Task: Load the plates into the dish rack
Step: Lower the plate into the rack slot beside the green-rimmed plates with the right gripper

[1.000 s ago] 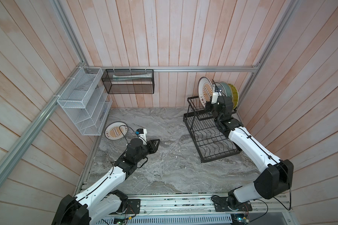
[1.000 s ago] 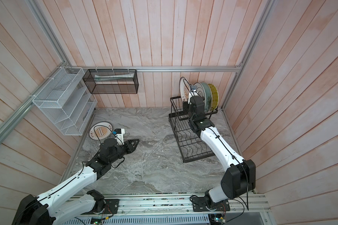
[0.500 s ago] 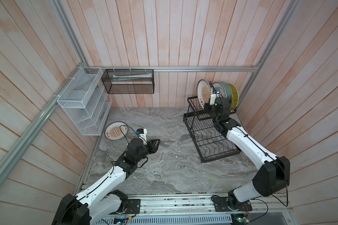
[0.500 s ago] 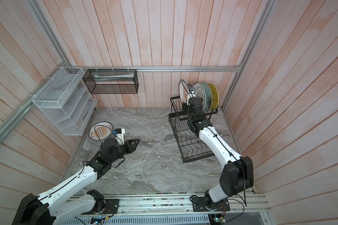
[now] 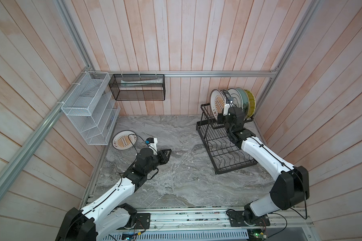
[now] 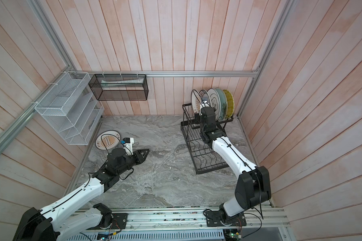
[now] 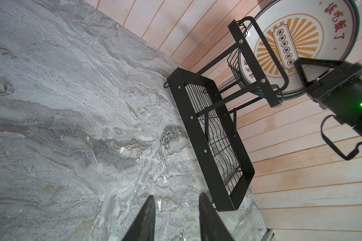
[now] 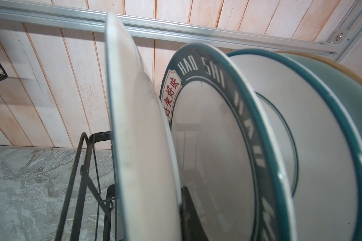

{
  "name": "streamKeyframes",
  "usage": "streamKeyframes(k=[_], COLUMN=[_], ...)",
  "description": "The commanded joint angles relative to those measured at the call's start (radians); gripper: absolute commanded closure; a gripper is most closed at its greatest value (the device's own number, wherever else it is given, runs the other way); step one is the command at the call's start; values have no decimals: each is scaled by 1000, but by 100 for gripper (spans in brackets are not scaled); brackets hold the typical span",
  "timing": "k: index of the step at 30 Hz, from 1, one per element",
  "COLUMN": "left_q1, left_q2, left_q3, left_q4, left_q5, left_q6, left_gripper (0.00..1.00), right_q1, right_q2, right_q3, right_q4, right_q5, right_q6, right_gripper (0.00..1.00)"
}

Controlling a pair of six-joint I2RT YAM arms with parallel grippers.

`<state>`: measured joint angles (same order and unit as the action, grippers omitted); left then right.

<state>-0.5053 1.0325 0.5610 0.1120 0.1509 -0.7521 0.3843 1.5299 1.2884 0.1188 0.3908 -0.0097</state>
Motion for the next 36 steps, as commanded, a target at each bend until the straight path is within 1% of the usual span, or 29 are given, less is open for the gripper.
streamKeyframes(k=[1,13,17,22,36], left_q1=[-2,-2,-2,-2,-1], left_q2=[5,5,2,1,0], left_q3=[24,24,23,23,24], left_q4=[8,4,1,1,-3], left_q5=[-12,-11,-14,-15,-13], left_q6=[9,8,8,6,0], left_gripper=[64,64,64,64,64], right_q1=[-7,-6,-5,-5,-4], right_q2=[2,-1,-2,-13,-39], right_q3=[-9,-31,-38,-51,-64], right_q4=[67,55,52,57,61], right_q5=[0,-9,0,6,23], right_q6=[22,42,42,44,27], right_gripper=[100,100,89,79,64])
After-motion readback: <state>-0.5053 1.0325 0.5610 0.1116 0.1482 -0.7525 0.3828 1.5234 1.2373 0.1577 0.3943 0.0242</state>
